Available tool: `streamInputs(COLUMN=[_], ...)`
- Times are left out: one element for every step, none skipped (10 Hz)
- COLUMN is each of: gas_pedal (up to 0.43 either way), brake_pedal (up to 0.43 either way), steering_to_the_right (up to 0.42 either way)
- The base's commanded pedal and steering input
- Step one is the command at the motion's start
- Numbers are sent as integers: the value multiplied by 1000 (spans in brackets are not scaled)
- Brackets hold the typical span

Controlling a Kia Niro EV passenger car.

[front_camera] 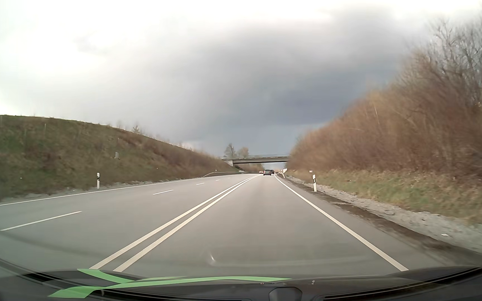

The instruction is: Follow the waypoints while adhering to traffic rules and regulations

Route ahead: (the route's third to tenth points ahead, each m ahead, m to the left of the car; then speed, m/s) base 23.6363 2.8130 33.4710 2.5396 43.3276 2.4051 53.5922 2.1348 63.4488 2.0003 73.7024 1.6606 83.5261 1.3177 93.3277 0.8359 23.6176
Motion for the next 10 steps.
streamInputs(gas_pedal=[280,280,280,280,280,280,280,280,280,280], brake_pedal=[0,0,0,0,0,0,0,0,0,0], steering_to_the_right=[1,1,1,1,0,1,1,0,1,1])
